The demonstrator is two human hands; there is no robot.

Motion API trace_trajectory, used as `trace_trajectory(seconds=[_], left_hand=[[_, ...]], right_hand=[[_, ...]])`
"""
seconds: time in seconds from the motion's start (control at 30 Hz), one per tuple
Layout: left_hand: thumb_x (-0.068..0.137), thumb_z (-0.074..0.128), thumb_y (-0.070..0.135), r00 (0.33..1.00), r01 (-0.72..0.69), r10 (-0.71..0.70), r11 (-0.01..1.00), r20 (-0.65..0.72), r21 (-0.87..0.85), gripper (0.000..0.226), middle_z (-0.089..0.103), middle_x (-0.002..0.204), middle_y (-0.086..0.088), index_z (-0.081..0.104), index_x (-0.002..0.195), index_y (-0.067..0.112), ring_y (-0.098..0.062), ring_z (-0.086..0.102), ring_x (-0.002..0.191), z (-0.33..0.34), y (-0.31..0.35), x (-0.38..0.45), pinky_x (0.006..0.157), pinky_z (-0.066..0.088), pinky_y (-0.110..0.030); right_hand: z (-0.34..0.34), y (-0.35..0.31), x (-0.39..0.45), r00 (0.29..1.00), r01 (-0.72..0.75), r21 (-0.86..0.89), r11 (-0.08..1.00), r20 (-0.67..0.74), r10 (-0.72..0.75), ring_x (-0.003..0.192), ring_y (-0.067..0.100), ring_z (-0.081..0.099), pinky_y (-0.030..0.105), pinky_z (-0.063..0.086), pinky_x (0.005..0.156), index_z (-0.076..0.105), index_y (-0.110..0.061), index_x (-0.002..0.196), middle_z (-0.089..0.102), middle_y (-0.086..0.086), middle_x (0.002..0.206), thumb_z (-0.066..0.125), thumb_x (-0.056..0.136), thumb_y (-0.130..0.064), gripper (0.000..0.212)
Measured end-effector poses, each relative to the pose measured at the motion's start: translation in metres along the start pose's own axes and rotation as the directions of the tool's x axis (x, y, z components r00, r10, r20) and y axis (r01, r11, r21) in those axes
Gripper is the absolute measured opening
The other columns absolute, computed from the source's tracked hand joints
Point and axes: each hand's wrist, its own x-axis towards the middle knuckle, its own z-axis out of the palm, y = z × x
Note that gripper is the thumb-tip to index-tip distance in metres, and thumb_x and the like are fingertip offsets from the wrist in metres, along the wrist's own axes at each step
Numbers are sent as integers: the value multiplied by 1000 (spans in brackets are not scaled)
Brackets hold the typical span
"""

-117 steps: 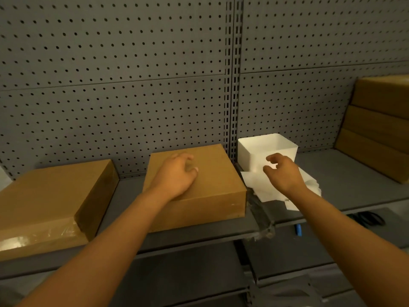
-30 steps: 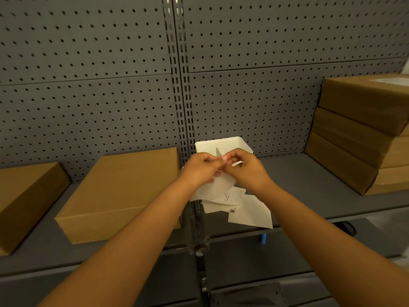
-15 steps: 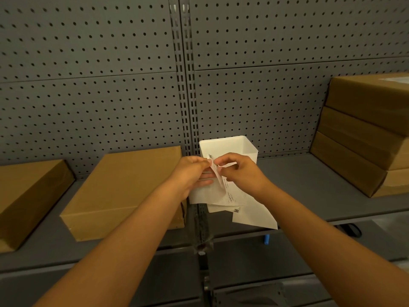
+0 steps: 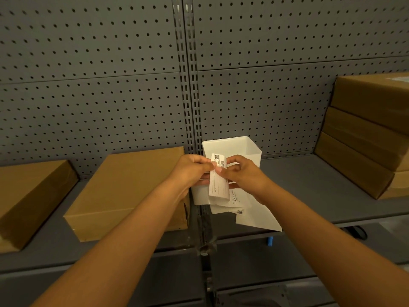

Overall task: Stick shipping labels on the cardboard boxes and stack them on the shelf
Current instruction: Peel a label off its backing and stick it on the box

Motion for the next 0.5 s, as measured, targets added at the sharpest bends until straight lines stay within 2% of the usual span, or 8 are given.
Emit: trace_trajectory(seconds=[0.1, 0.23, 0.37, 0.5], left_hand=[[84, 72, 17, 1000, -18, 19, 999, -19, 48, 16, 71, 90, -5, 67, 96, 8, -10, 67, 72, -2, -2, 2, 64, 58, -21], [80, 75, 23, 999, -40, 44, 992, -29, 120, 26, 71, 94, -3, 68, 99, 6, -10, 66, 76, -4, -5, 4, 68, 56, -22], [81, 74, 22, 999, -35, 38, 995, -27, 97, 26, 71, 93, -3, 67, 101, 5, -10, 65, 76, -3, -4, 4, 62, 54, -19], [84, 71, 16, 999, 40, -40, 999, 22, 4, 22, 71, 95, -4, 66, 103, 7, -9, 67, 74, -1, -2, 3, 54, 52, -15]], right_hand=[[-3, -2, 2, 999, 23, -35, 999, -45, -24, 89, 16, 64, 24, 56, 68, 51, -15, 113, 62, -4, 93, 69, 83, -34, 40], [-5, -4, 3, 994, 32, -96, 995, -103, -42, 85, 14, 63, 24, 55, 64, 52, -18, 111, 61, -2, 97, 73, 78, -38, 43], [-6, -4, 5, 990, 31, -125, 992, -131, -48, 90, 17, 64, 22, 53, 60, 52, -21, 109, 61, 0, 103, 74, 77, -38, 42], [-8, -3, 6, 980, 18, -156, 988, -192, -48, 95, 21, 64, 37, 59, 76, 51, -22, 109, 61, 1, 103, 75, 77, -37, 43]])
